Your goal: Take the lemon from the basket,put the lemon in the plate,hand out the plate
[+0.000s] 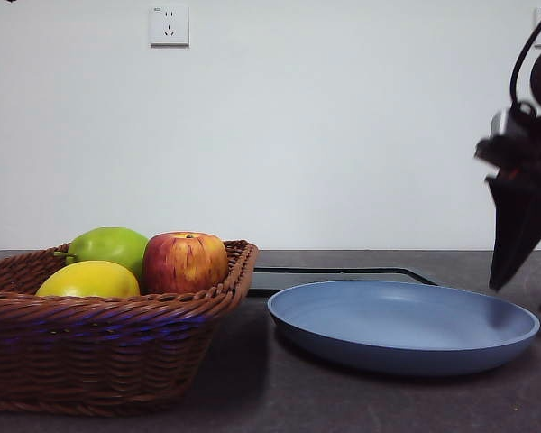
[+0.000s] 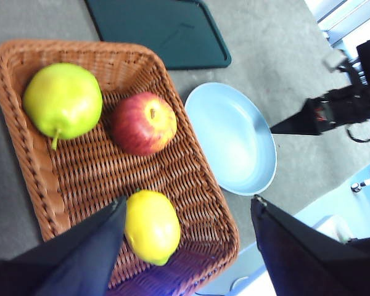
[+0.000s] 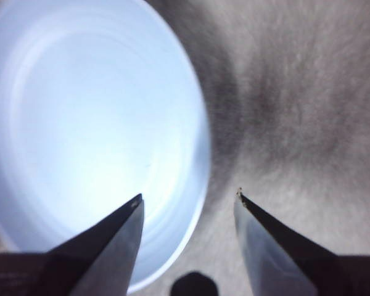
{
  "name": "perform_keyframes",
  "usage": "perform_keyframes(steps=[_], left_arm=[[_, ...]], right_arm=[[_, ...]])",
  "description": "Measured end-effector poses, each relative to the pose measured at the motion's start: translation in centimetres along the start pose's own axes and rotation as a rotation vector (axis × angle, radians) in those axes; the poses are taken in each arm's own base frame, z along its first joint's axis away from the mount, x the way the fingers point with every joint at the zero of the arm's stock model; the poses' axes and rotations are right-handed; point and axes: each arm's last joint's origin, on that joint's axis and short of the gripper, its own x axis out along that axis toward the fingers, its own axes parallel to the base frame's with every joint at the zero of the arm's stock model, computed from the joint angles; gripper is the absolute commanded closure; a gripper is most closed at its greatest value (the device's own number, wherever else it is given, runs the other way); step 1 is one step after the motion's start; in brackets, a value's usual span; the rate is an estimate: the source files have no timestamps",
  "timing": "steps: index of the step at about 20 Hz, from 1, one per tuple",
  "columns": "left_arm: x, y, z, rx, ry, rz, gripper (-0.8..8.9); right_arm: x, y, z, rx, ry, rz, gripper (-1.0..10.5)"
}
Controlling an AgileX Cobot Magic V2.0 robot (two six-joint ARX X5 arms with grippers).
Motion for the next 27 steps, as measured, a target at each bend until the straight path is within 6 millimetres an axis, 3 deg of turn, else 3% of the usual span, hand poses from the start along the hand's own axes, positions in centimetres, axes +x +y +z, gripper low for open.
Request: perform_keyframes(steps=[5, 9, 14, 20, 23, 27], left_arm=[[0.0, 0.0, 0.0, 0.000, 0.004, -0.002, 4.62], [0.0, 0.0, 0.0, -0.001, 0.005, -0.002, 4.62], [0.0, 0.0, -0.2, -0.010, 0.020, -0.002, 4.62], [0.5, -1.5, -1.0, 0.031, 0.125, 0.040, 4.61], [1.2, -2.9, -0.3, 0.096, 0.145, 0.120, 4.61], [4.2, -4.9, 0.7, 0.163, 0.257, 0.193, 4.61]], right_arm=[[2.3, -1.0, 0.5, 0.043, 0.040, 0.002, 7.6], [2.3, -1.0, 0.6, 0.054, 0.036, 0.002, 9.3], [2.2, -0.9, 0.6, 0.078, 0.031, 0.011, 9.4], [-2.6, 1.1, 0.0, 0.019, -0.125, 0.011, 9.4], [-5.0, 2.2, -0.6, -0.020, -0.211, 0.019, 9.4], [-7.6, 3.3, -1.6, -0.059, -0.314, 0.029, 9.4]])
